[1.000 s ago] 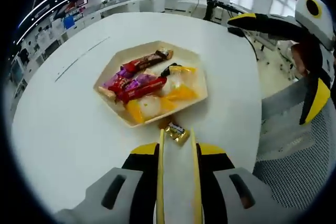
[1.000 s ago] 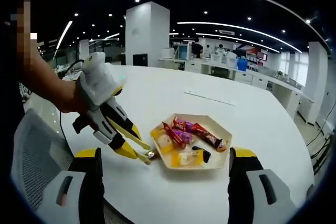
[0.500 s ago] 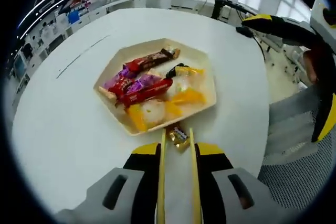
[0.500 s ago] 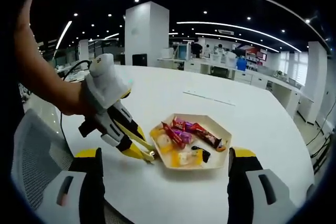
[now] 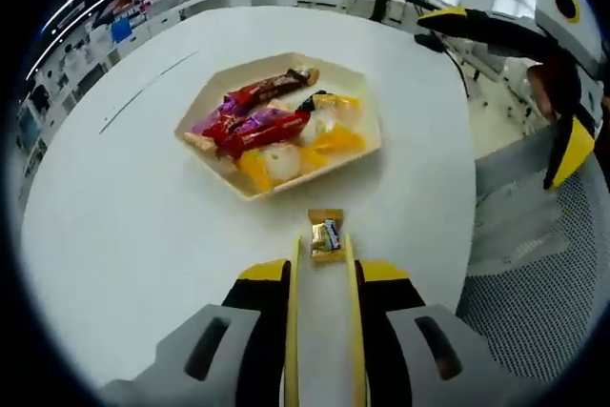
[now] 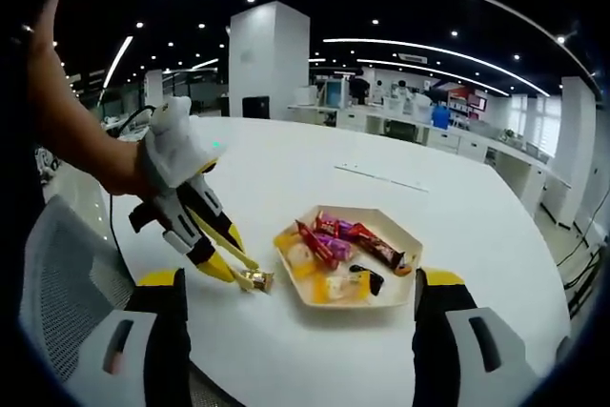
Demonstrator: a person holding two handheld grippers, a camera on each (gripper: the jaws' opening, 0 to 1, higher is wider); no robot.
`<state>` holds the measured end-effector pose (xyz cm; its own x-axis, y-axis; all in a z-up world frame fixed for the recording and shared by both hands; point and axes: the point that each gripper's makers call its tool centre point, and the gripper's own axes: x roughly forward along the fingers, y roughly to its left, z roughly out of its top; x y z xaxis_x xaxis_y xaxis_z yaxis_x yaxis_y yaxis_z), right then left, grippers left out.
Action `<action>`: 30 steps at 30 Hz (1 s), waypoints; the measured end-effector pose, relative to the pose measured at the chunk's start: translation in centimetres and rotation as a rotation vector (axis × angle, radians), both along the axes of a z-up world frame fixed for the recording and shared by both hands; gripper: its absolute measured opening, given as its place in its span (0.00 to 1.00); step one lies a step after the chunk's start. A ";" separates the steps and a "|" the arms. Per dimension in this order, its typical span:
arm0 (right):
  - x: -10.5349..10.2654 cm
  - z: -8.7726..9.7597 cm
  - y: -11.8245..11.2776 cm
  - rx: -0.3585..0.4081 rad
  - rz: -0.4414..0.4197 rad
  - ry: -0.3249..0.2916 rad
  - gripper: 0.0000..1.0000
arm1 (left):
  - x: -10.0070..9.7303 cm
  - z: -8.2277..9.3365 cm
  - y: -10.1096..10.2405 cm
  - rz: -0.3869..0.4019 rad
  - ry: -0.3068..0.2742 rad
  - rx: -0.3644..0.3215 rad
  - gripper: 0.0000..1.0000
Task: Place the target food into the container with the food tongs after gripping and lifting it, then release it inside without dropping or visibly crushing the food.
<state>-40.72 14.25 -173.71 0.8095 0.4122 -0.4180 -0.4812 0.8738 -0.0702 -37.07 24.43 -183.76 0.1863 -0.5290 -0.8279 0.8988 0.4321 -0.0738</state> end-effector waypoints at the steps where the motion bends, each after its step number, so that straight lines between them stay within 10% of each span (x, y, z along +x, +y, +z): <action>1: 0.0 0.0 0.0 0.000 0.000 0.000 0.97 | 0.0 0.0 -0.2 0.000 -0.004 0.002 0.23; 14: 0.0 0.1 -0.1 0.006 -0.006 -0.003 0.96 | 0.3 -0.5 -0.4 -0.114 -0.109 0.060 0.18; 30: 0.0 0.2 -0.2 0.008 -0.010 -0.004 0.96 | -0.2 1.5 -0.1 -0.218 -0.071 0.006 0.18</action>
<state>-40.72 14.08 -173.55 0.8154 0.4073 -0.4113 -0.4719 0.8793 -0.0647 -37.25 24.31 -182.22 0.1258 -0.5586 -0.8199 0.9738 0.2274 -0.0055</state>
